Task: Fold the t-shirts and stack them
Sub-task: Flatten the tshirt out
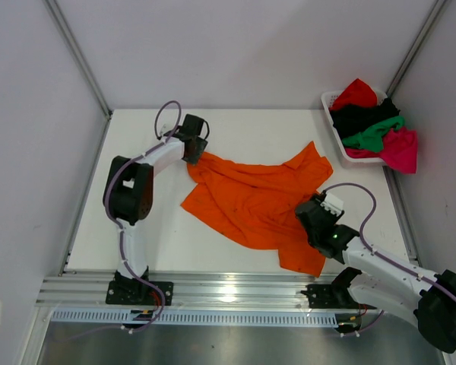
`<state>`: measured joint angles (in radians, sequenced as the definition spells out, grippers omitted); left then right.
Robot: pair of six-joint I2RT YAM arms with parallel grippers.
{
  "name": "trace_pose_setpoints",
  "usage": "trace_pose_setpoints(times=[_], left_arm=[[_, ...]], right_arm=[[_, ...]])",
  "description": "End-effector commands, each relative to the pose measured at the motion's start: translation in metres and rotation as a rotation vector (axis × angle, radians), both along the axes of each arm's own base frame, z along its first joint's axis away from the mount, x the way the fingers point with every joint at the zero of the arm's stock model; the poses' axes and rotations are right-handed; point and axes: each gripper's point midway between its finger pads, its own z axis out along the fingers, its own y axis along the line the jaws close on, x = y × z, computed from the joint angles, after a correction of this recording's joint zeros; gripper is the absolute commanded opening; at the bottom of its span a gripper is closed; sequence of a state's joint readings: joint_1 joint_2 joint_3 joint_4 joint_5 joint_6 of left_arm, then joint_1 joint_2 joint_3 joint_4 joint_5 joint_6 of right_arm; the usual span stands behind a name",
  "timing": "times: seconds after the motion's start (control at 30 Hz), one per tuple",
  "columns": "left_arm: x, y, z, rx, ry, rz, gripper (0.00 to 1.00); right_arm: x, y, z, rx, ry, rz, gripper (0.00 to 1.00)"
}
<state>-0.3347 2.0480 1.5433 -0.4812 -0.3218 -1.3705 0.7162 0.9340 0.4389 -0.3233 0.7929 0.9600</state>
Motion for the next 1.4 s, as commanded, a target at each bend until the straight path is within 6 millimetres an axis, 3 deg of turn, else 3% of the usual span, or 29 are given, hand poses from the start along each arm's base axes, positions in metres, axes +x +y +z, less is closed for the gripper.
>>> trace_pose_setpoints(times=[0.0, 0.53, 1.27, 1.37], left_arm=[[0.016, -0.009, 0.011, -0.044, -0.047, -0.010, 0.56], [0.023, -0.015, 0.003, -0.048, -0.062, -0.052, 0.48], [0.020, -0.015, -0.015, -0.031, -0.018, -0.062, 0.48], [0.019, -0.015, -0.018, -0.031, -0.007, -0.064, 0.26]], right_arm=[[0.003, -0.002, 0.014, 0.000, -0.036, -0.020, 0.62], [0.002, -0.006, 0.017, -0.011, -0.038, -0.027, 0.62], [-0.001, -0.009, 0.014, -0.011, -0.033, -0.040, 0.62], [-0.001, -0.010, 0.014, -0.013, -0.034, -0.044, 0.61]])
